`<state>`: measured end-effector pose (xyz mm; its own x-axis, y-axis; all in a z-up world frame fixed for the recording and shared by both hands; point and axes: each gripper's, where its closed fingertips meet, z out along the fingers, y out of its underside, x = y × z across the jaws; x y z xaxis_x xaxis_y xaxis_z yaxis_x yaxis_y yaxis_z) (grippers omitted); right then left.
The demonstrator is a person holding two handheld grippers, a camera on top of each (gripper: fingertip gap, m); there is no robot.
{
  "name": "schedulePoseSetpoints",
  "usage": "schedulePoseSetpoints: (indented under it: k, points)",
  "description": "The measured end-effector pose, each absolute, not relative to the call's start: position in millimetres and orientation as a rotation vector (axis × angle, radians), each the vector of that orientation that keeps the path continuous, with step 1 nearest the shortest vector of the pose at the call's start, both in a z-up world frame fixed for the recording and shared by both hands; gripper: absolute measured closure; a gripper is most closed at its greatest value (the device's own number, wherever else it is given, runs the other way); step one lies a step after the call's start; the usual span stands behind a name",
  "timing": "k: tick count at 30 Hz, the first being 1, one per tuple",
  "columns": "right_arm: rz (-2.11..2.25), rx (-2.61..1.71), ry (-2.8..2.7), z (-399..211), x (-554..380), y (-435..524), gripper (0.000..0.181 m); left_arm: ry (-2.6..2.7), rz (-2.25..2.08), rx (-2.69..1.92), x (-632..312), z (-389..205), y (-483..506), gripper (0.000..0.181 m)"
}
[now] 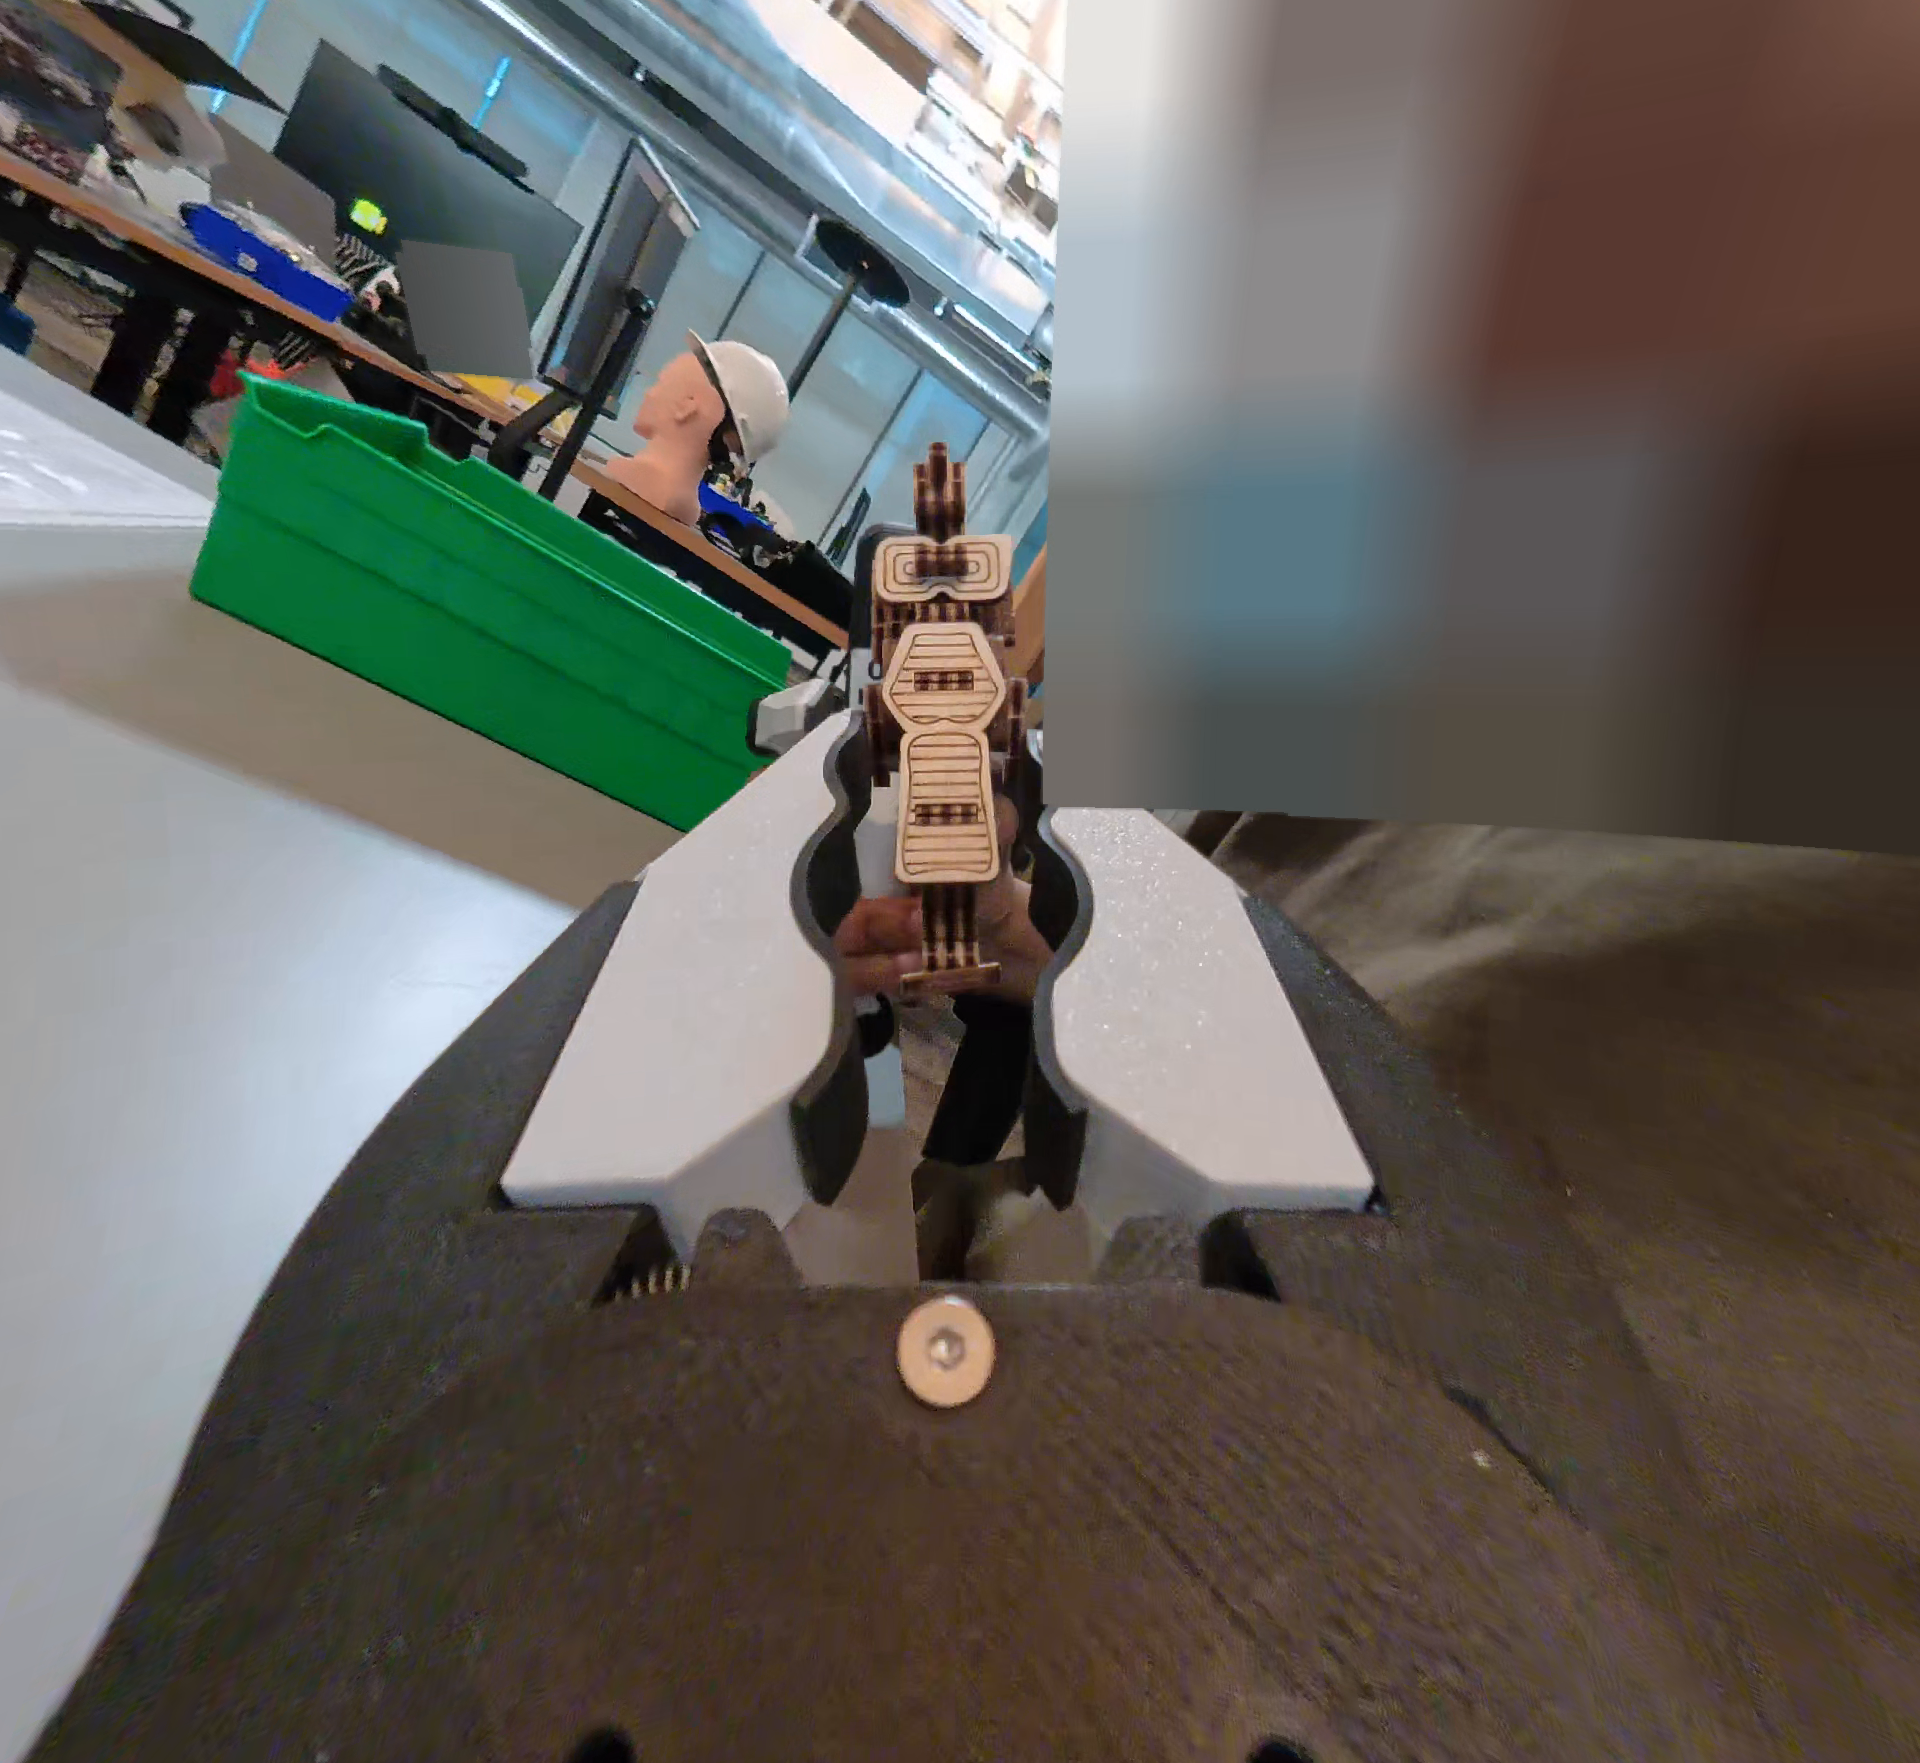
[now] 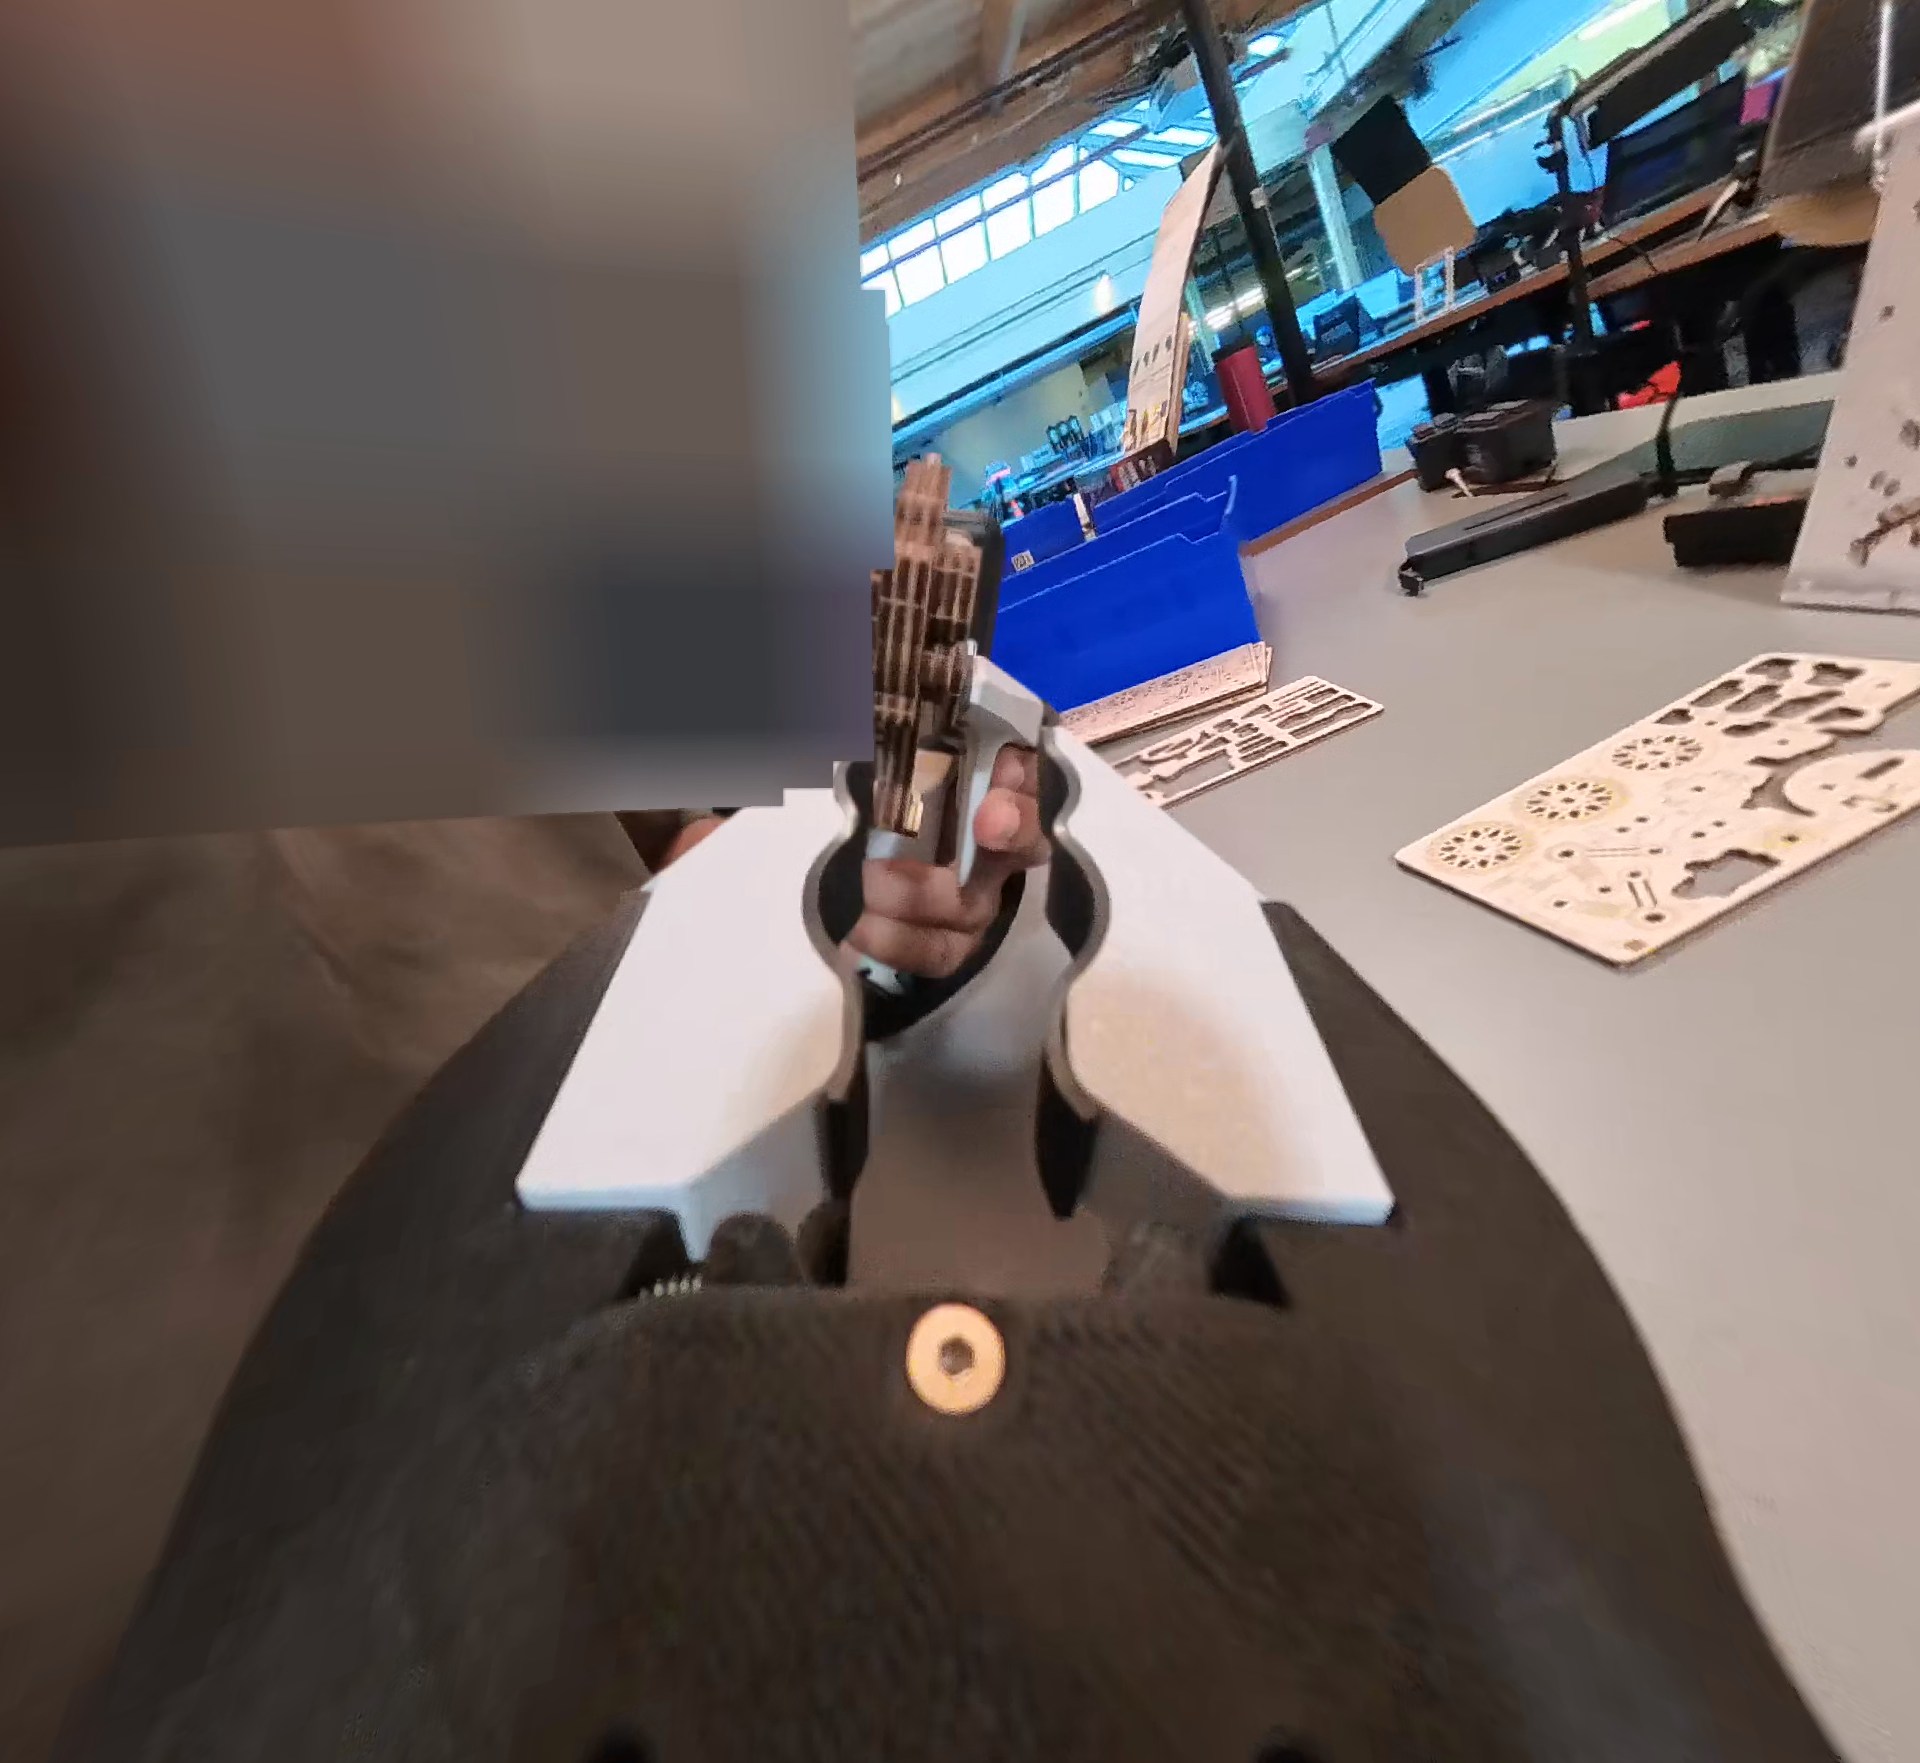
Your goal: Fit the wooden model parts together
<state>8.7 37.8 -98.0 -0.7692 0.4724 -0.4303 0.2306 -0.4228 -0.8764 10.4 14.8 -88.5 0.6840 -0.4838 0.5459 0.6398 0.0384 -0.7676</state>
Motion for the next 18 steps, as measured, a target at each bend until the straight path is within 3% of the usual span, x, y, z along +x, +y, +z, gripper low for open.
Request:
schedulePoseSetpoints:
  k: [18]
  points:
    - [2.305, -1.065, -1.544, -98.8, 11.8, 34.1, 0.155, -0.178, -0.883, -1.319, 20.4, -103.0, 28.8, 0.156]
